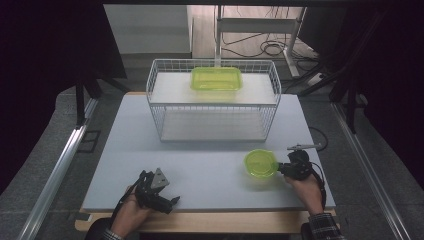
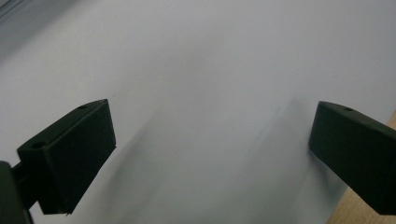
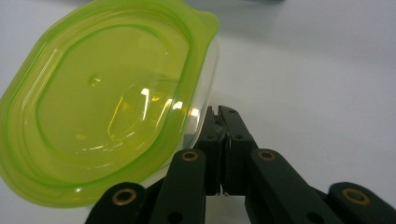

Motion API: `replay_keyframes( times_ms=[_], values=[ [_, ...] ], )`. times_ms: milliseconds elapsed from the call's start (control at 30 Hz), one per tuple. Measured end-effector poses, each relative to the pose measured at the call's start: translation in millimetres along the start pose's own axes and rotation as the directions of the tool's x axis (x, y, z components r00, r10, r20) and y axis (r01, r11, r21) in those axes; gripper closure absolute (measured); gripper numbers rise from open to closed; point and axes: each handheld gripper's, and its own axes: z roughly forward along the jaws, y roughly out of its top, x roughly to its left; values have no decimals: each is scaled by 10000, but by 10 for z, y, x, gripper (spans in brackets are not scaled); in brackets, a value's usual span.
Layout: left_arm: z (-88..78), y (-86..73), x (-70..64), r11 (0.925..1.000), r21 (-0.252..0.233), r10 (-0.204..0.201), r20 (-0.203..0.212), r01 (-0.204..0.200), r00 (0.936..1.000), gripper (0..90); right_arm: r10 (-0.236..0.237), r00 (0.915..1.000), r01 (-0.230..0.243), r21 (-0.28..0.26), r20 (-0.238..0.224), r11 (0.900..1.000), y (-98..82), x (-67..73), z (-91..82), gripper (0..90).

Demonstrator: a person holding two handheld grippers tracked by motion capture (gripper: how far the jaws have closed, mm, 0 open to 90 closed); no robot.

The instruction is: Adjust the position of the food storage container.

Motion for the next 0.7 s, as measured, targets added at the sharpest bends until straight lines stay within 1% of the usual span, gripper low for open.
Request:
replay_keyframes(
  times_ms=[100, 200, 333, 467, 600, 700],
  values=[
    [5, 0, -1, 10000, 44, 5, 2, -5, 10000, 4, -111, 9998, 111, -12, -155, 9999, 5, 52, 34, 869],
    [8, 0, -3, 10000, 66, -1, 11, 1, 10000, 5, -138, 9989, 135, -56, -444, 9999, 16, 121, 74, 869],
    [18, 3, -8, 9999, 133, -22, 40, 22, 10000, 6, -290, 9965, 282, -106, -790, 9995, 38, 218, 146, 869],
    [19, 6, -10, 9999, 147, -34, 61, 33, 10000, 6, -276, 9927, 266, -97, -1175, 9996, 74, 320, 216, 866],
    [21, 8, -12, 9999, 155, -21, 68, 20, 10000, 7, -384, 9885, 367, -145, -1465, 9992, 110, 409, 288, 863],
    [22, 9, -13, 9999, 152, -17, 69, 16, 10000, 7, -424, 9835, 399, -181, -1756, 9990, 132, 477, 348, 862]
  ],
)
